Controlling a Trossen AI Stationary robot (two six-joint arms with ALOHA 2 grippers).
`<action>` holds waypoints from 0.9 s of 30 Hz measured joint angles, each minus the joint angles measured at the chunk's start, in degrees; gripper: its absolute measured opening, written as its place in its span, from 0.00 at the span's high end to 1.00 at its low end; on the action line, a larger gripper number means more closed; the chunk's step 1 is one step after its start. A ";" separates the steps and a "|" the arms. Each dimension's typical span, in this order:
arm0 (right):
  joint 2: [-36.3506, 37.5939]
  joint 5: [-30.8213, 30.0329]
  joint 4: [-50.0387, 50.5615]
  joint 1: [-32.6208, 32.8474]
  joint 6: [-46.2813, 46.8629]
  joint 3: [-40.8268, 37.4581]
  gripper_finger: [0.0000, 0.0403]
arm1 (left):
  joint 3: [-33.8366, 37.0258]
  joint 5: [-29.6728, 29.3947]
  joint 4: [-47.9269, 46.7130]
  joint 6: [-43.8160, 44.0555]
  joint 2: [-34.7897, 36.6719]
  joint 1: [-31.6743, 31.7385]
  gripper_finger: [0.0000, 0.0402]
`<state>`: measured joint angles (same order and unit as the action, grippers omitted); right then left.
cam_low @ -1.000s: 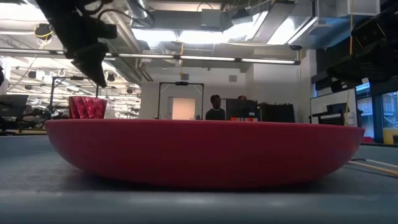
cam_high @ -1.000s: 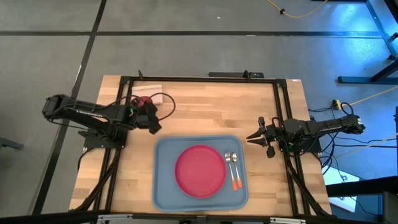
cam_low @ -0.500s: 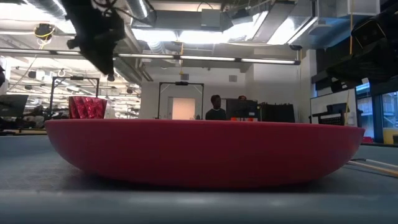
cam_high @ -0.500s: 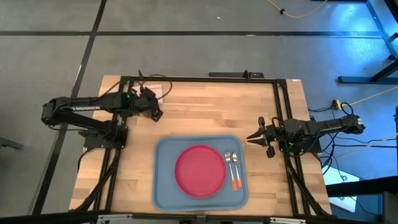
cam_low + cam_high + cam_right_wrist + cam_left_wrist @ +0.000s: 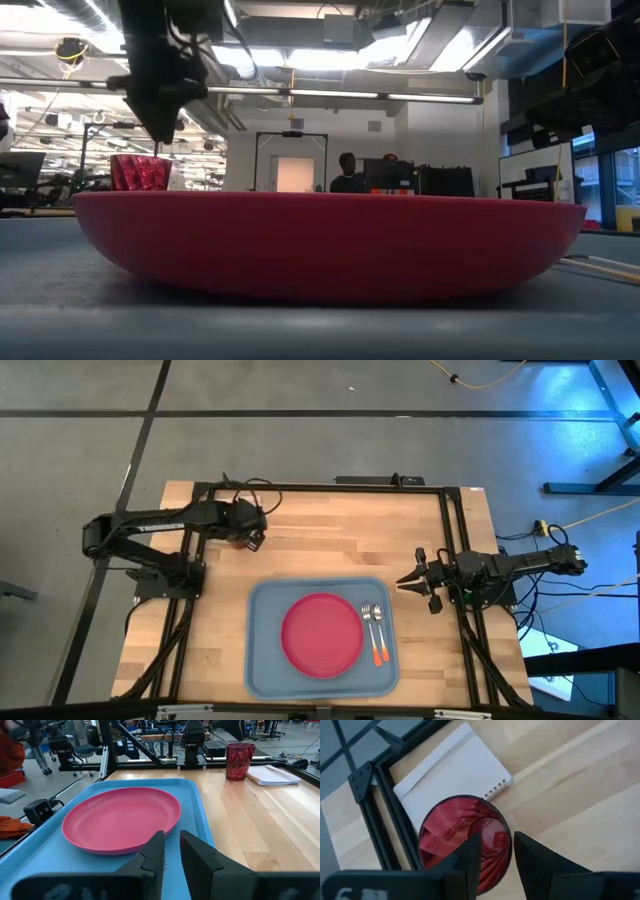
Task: Pick and place plate/cup/fork/spoon on tray
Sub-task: Put the red cup on the blue tray to the top left of the red plate
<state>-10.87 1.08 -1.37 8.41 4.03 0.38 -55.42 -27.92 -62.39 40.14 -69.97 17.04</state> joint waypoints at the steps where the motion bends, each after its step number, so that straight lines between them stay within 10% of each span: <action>1: 0.00 0.00 0.00 0.02 0.00 0.00 0.84 | 0.00 0.00 0.02 -0.05 -1.01 0.19 0.73; 27: 0.00 0.00 0.00 0.02 0.00 0.00 0.84 | 0.07 3.47 -0.07 -0.22 -10.22 0.68 0.75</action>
<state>-10.87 1.08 -1.37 8.43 4.03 0.38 -55.35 -24.45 -62.46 39.92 -80.19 17.72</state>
